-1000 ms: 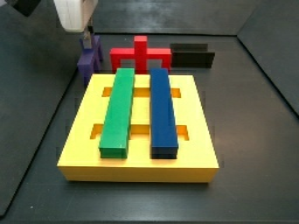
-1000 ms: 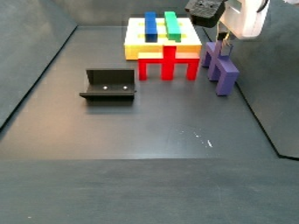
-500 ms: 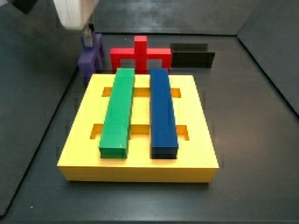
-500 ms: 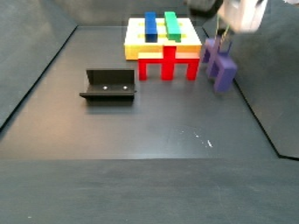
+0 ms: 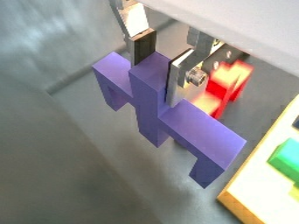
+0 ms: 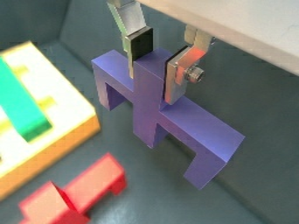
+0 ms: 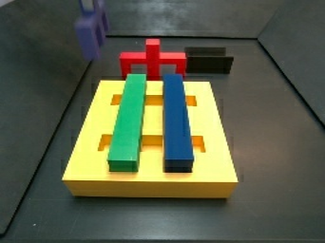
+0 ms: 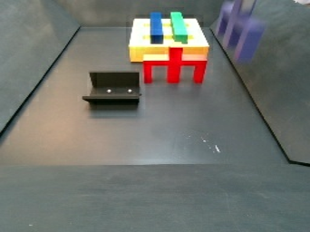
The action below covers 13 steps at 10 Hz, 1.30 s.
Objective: Pick up the purple object. Move up. Move to above the board. Insert the purple object.
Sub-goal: Move to above the board.
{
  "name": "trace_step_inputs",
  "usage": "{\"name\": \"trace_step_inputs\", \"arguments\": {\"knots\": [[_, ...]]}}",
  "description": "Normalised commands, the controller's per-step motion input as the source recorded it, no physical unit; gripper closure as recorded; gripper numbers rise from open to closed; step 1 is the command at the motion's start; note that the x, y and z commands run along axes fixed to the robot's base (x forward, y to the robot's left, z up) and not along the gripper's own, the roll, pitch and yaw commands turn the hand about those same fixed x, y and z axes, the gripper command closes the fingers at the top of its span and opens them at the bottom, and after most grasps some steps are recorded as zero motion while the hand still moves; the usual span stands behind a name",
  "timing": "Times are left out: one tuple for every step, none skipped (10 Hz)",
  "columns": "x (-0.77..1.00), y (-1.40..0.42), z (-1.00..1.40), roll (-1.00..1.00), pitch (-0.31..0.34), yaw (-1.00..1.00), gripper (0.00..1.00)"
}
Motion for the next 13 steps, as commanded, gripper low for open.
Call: {"name": "trace_step_inputs", "arguments": {"knots": [[-0.05, -0.01, 1.4, -0.02, 0.002, -0.01, 1.0], [0.04, -0.01, 0.96, -0.02, 0.061, -0.01, 1.0], [0.07, 0.0, 0.6, -0.02, 0.115, 0.0, 1.0], [0.07, 0.0, 0.33, -0.02, 0.115, -0.01, 1.0], [0.04, 0.0, 0.18, -0.02, 0.09, 0.0, 1.0], [1.13, -1.4, 0.3, 0.0, 0.025, 1.0, 1.0], [1.14, -1.4, 0.26, 0.02, 0.033, 1.0, 1.0], [1.19, -1.4, 0.22, 0.02, 0.046, 1.0, 1.0], [1.28, -1.4, 0.25, 0.01, 0.056, 1.0, 1.0], [1.24, -1.4, 0.27, 0.02, 0.06, 1.0, 1.0], [0.83, -0.94, 0.2, 0.02, 0.064, 1.0, 1.0], [0.52, -0.54, 0.13, 0.02, 0.069, 1.0, 1.0], [0.3, -0.31, 0.09, 0.02, 0.068, 1.0, 1.0]]}}
